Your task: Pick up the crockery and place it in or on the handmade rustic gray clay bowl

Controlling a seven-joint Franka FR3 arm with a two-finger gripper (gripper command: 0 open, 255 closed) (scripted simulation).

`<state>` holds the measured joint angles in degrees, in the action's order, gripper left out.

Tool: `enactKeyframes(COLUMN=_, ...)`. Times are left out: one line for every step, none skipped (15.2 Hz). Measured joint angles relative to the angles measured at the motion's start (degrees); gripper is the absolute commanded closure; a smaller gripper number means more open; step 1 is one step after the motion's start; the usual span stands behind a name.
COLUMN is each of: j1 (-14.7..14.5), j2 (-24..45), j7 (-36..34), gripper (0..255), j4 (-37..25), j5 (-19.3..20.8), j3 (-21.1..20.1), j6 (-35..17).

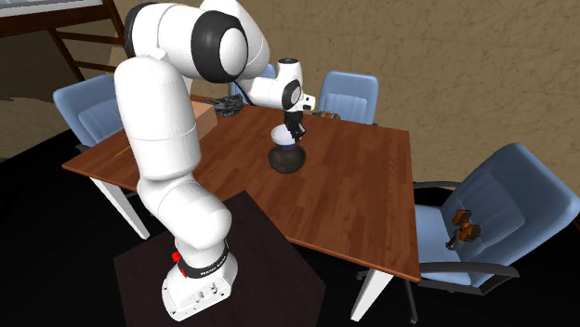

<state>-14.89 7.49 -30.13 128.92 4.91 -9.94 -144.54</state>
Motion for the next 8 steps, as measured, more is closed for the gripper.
enactKeyframes(j1=0.0, j2=0.5, j7=-0.2, gripper=255, j4=0.3, j5=0.2, j3=0.0, j6=-0.7)
enactKeyframes(j1=-0.1, j2=1.1, j7=-0.4, gripper=255, j4=0.3, j5=0.5, j3=0.1, j6=-1.4)
enactKeyframes(j1=-0.1, j2=1.6, j7=-0.6, gripper=255, j4=0.5, j5=0.7, j3=0.2, j6=-2.1)
enactKeyframes(j1=-0.1, j2=2.1, j7=-0.6, gripper=255, j4=0.6, j5=0.9, j3=0.2, j6=-2.7)
enactKeyframes(j1=-0.2, j2=2.8, j7=-1.0, gripper=255, j4=0.8, j5=1.2, j3=0.3, j6=-3.5)
enactKeyframes(j1=-0.3, j2=3.5, j7=-1.2, gripper=255, j4=0.8, j5=1.5, j3=0.4, j6=-4.2)
enactKeyframes(j1=-0.3, j2=4.1, j7=-1.3, gripper=255, j4=1.0, j5=1.8, j3=0.5, j6=-5.0)
enactKeyframes(j1=-0.4, j2=4.6, j7=-1.5, gripper=255, j4=1.1, j5=2.0, j3=0.6, j6=-5.7)
